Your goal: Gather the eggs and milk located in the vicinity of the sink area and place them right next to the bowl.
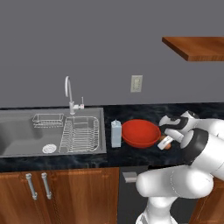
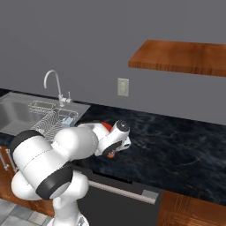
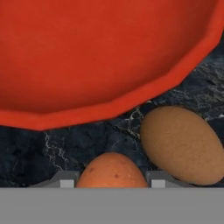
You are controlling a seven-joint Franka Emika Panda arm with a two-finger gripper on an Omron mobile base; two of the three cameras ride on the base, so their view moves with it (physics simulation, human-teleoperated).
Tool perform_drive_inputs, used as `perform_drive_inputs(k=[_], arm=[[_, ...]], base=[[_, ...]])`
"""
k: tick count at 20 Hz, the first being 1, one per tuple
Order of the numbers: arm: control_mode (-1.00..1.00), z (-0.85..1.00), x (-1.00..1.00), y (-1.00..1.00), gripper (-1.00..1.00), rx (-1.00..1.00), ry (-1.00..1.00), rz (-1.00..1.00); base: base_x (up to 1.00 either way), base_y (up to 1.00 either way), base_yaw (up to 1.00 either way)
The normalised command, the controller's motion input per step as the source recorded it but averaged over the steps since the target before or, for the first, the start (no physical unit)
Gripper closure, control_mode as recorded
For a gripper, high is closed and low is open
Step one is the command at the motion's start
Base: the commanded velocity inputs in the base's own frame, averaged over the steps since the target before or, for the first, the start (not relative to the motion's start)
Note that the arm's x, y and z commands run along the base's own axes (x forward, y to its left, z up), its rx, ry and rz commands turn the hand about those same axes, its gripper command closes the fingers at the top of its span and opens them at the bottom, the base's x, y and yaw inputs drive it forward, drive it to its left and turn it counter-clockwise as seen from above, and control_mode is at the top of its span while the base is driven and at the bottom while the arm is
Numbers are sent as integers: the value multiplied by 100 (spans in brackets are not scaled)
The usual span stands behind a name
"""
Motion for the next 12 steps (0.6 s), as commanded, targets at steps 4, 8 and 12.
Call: perform_drive_inputs(k=[4,8,12], arm=[[-100,0,0,12,-100,-4,0,0],[-100,0,0,5,-100,-2,0,0],[-100,0,0,0,-100,0,0,0]], base=[[0,0,0],[0,0,0],[0,0,0]])
